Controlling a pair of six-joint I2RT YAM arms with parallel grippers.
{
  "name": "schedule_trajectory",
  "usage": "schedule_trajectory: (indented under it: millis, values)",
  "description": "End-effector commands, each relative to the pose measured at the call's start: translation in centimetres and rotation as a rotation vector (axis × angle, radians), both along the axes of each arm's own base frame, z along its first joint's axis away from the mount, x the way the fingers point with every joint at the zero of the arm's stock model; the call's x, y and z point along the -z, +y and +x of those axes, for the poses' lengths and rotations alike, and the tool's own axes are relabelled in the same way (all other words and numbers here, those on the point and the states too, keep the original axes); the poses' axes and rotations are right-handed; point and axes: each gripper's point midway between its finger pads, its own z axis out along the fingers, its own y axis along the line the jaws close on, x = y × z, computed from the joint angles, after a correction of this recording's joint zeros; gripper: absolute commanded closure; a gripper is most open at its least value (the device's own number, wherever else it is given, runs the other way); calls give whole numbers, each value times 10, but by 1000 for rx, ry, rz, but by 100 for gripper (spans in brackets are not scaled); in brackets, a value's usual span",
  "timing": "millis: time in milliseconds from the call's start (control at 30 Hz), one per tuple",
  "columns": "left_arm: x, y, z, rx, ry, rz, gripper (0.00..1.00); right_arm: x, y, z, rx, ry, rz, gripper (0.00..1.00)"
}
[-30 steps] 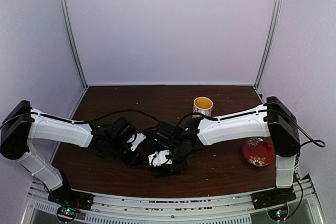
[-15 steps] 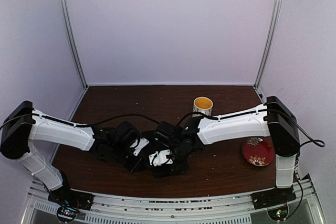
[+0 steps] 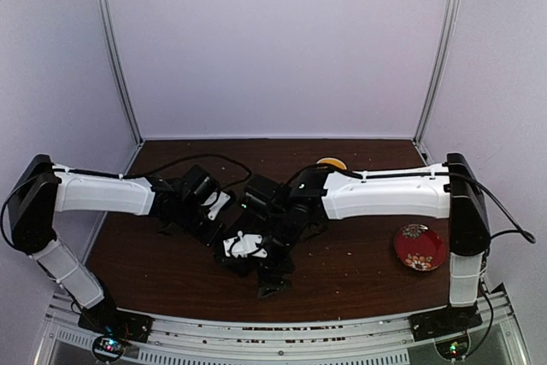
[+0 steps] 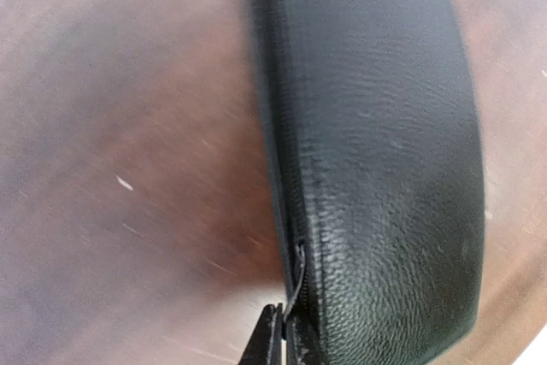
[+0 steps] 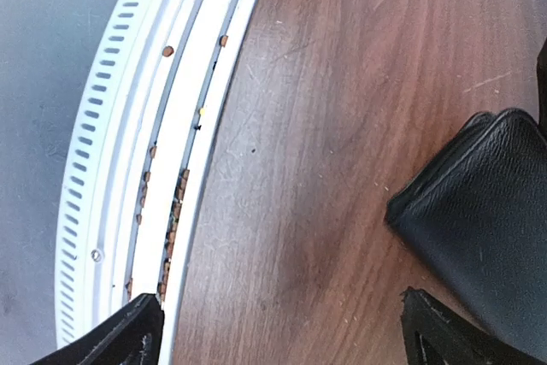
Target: Sort the hair-cutting tools
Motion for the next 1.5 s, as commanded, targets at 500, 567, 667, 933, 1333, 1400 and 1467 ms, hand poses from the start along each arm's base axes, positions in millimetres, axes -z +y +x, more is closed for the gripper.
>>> schedule_trajectory:
  millis: [500, 567, 667, 933, 1333, 1400, 1467]
  values:
    - [-12, -11, 68, 118, -123, 35, 100, 6, -25, 157, 112, -579, -18, 17]
    - [-11, -10, 69, 116, -120, 27, 100, 5, -21, 162, 62, -628, -17, 21]
    - [-9, -9, 70, 117, -114, 25, 100, 11, -18, 162, 3, -640, -33, 21]
    - [-9, -9, 73, 121, -111, 7, 100, 41, -19, 164, -77, -628, -107, 19]
    - [-1, -5, 70, 113, -88, 14, 100, 69, -28, 179, -62, -566, -192, 29]
    - [-1, -4, 70, 106, -87, 17, 100, 74, -32, 177, -73, -517, -218, 37]
    - [-3, 1, 71, 92, -91, 37, 100, 79, -37, 173, -85, -462, -245, 42]
